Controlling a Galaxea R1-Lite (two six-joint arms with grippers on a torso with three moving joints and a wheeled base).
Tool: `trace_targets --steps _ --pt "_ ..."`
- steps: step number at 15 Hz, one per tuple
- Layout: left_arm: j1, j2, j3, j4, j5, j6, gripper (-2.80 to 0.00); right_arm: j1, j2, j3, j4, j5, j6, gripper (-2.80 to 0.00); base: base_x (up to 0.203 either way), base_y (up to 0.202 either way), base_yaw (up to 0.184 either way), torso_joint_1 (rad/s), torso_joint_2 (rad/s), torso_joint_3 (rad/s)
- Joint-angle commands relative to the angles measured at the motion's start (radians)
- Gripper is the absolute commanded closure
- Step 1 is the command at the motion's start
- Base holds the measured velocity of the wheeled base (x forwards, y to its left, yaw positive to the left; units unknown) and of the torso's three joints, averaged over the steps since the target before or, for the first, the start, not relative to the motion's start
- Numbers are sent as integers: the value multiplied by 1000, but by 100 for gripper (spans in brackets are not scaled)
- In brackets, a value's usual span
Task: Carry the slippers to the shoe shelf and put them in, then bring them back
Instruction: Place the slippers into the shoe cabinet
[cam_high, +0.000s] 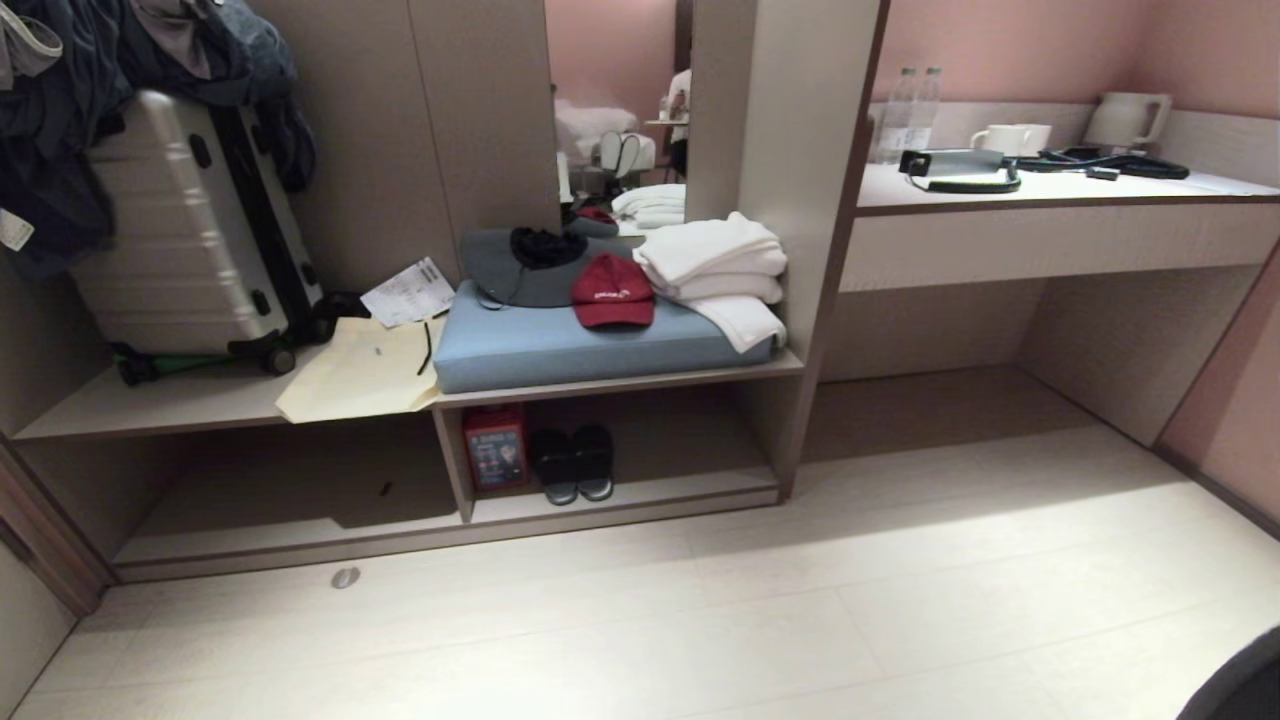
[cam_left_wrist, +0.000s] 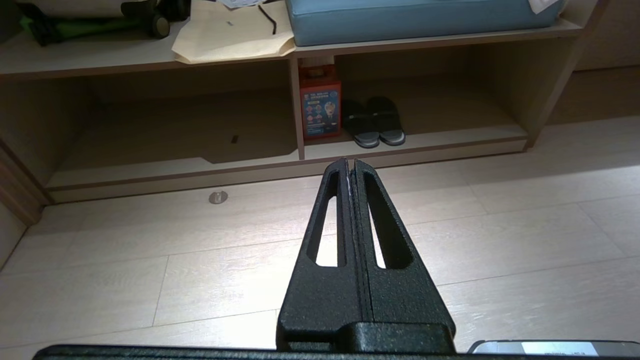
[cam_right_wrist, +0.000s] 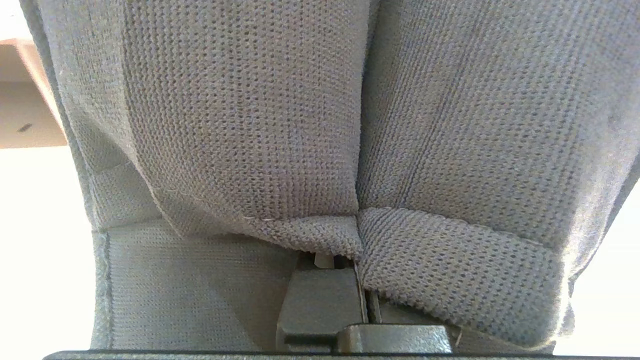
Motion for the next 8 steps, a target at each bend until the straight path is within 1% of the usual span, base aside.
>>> trace_targets --steps 1,8 --pt "-1 1 2 0 0 0 0 0 -2 2 0 2 -3 0 0 0 0 0 0 0" --pt "-1 1 2 0 0 -2 0 0 -3 2 0 0 -1 0 0 0 0 0 0 0"
